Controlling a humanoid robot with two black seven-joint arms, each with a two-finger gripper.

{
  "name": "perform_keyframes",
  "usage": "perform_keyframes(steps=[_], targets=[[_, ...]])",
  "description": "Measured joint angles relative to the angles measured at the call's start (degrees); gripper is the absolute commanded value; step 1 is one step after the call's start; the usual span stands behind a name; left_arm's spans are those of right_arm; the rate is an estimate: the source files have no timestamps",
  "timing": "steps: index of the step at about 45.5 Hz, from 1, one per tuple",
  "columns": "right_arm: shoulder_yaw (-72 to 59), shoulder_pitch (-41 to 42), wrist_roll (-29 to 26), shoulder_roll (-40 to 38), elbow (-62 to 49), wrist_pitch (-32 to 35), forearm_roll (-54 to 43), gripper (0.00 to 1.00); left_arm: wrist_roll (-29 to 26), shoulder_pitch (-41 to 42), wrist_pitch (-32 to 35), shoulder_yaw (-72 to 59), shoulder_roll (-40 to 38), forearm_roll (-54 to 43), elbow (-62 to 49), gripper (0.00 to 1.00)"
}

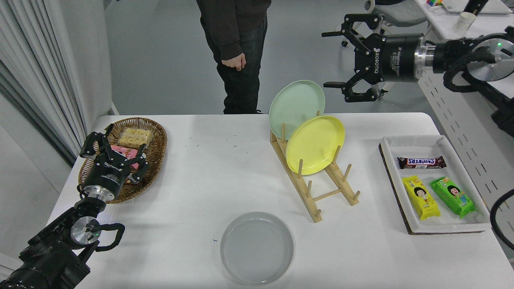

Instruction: Place the plate on the table

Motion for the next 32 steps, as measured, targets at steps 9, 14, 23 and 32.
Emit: perform_keyframes(steps=[9, 14, 23, 32], targets=[[4.04, -8.85, 0.00, -3.63, 0.62, 0.97, -1.79, 0.99, 0.00, 0.00, 0.00, 0.00, 0.00, -0.01, -0.01, 0.98], [5.66, -13.05, 0.01, -5.48, 0.71, 1.30, -2.23, 0.99, 0.00, 0.00, 0.00, 0.00, 0.00, 0.00, 0.00, 0.98], [10.34, -21.03, 0.06, -7.15, 0.42, 1.56, -2.79, 0.99, 0.00, 0.00, 0.00, 0.00, 0.00, -0.03, 0.00, 0.98], [19.01, -28.12, 0.03, -5.35, 0.35, -0.51, -5.62, 0.99, 0.00, 0.00, 0.00, 0.00, 0.00, -0.01, 0.00, 0.98]])
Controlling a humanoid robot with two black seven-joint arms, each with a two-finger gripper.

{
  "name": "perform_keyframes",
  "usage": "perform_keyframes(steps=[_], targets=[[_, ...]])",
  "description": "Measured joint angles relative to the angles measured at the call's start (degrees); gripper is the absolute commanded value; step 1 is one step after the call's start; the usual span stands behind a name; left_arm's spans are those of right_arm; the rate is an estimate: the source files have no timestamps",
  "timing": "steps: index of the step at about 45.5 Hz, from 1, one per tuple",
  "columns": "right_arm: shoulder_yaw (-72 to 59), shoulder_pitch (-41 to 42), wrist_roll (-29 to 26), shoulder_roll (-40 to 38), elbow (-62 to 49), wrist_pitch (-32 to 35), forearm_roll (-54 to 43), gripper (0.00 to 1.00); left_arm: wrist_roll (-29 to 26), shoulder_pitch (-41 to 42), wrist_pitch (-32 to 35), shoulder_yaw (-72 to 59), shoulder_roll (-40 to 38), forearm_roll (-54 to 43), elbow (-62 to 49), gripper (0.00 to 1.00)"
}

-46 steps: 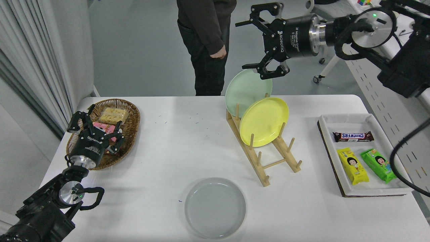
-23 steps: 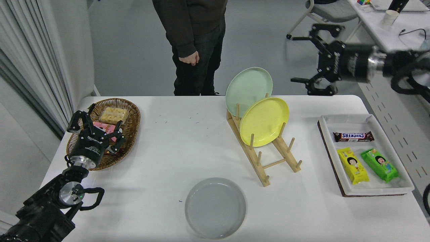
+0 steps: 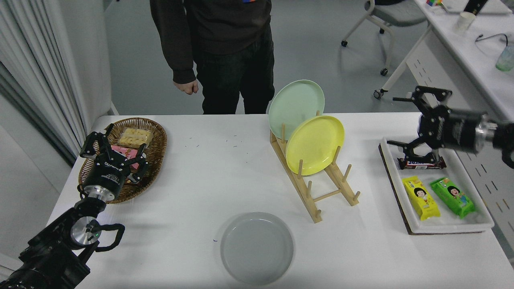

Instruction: Place the plate on the table

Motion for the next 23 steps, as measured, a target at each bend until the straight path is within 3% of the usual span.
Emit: perform_keyframes(steps=[23], targets=[[17.49, -9.54, 0.05, 11.63, -1.31, -14.93, -3.96, 0.99, 0.00, 0.00, 0.00, 0.00, 0.00, 0.00, 0.00, 0.98]])
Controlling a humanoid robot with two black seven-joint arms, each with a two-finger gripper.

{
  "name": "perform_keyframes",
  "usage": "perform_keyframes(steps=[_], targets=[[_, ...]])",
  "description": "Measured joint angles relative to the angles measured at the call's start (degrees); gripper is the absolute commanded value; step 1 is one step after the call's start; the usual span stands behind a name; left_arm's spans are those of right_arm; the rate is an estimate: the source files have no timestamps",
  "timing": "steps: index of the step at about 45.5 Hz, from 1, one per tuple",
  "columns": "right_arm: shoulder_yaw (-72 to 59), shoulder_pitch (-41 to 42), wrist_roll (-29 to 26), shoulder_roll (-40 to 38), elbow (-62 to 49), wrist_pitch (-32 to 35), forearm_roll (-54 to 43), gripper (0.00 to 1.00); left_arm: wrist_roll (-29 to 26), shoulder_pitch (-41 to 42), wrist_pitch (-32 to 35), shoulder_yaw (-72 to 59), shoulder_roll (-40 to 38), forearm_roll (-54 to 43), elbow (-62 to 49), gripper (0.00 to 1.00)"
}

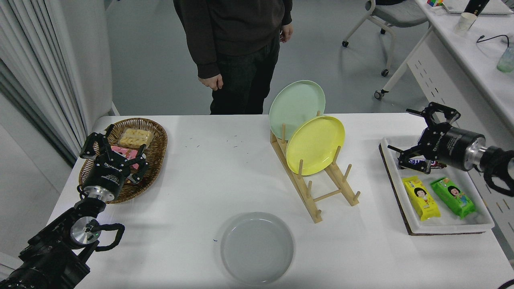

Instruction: Place the plate on the table

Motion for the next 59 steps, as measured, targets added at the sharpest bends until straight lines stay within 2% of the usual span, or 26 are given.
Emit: perform_keyframes(steps=[8, 18, 23, 32, 39, 49, 59], targets=[[1.02, -1.30, 0.05, 2.72, -3.34, -0.66, -1.51, 0.99, 0.00, 0.00, 0.00, 0.00, 0.00, 0.00, 0.00, 0.98], [1.85, -2.15, 1.03, 4.71, -5.74, 3.71, -2.93, 0.99, 0.00, 0.00, 0.00, 0.00, 0.00, 0.00, 0.00, 0.98], [2.28, -2.31, 6.52, 6.33, -7.51, 6.95, -3.27, 0.99, 0.00, 0.00, 0.00, 0.00, 0.00, 0.00, 0.00, 0.98], [3.39, -2.42, 19.91, 8.33, -10.42, 12.27, -3.61, 0.99, 0.00, 0.00, 0.00, 0.00, 0.00, -0.01, 0.00, 0.98], [4.62, -2.33, 27.43, 10.12, -14.85, 14.43, -3.70, 0.99, 0.00, 0.00, 0.00, 0.00, 0.00, 0.00, 0.00, 0.98], [5.31, -1.92, 33.50, 11.62, -18.23, 16.57, -3.80, 0.99, 0.00, 0.00, 0.01, 0.00, 0.00, 0.00, 0.00, 0.98], [5.54, -1.83, 35.75, 12.23, -19.38, 17.64, -3.84, 0.99, 0.00, 0.00, 0.01, 0.00, 0.00, 0.00, 0.00, 0.98]])
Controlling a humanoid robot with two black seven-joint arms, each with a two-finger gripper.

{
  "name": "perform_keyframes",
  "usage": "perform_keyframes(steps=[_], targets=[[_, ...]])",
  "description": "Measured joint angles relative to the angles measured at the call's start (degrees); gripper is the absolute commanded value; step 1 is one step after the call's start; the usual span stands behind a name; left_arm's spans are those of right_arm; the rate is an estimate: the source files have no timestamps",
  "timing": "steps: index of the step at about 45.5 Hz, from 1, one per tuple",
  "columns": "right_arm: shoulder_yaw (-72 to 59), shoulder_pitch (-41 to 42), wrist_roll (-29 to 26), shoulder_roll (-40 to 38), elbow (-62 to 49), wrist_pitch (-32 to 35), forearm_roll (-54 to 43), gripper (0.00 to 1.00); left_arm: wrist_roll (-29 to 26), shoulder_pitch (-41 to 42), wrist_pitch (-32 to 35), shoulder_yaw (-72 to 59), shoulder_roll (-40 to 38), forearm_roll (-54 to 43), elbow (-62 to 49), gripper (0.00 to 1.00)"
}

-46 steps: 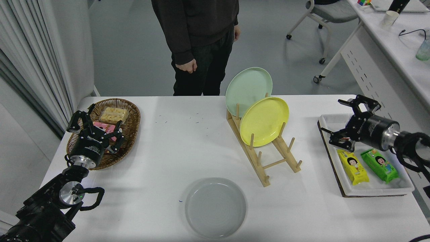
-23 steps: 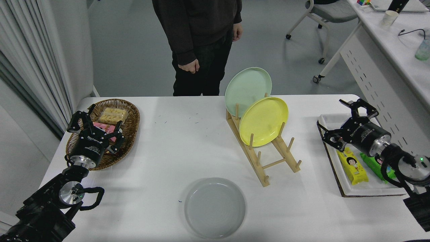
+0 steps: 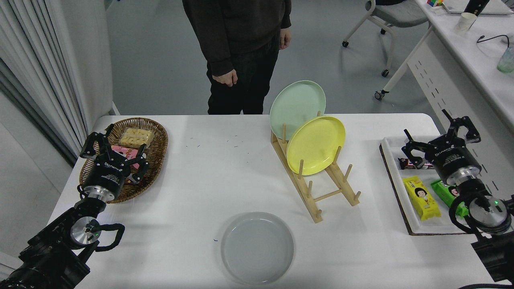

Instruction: Place the plate on the table

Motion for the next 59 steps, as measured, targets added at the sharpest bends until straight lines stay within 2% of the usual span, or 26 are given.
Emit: perform_keyframes(steps=[59], targets=[[-2.46, 1.81, 1.16, 0.51, -1.73, 0.54, 0.14, 0.99, 0.00, 0.00, 0.00, 0.00, 0.00, 0.00, 0.00, 0.98]])
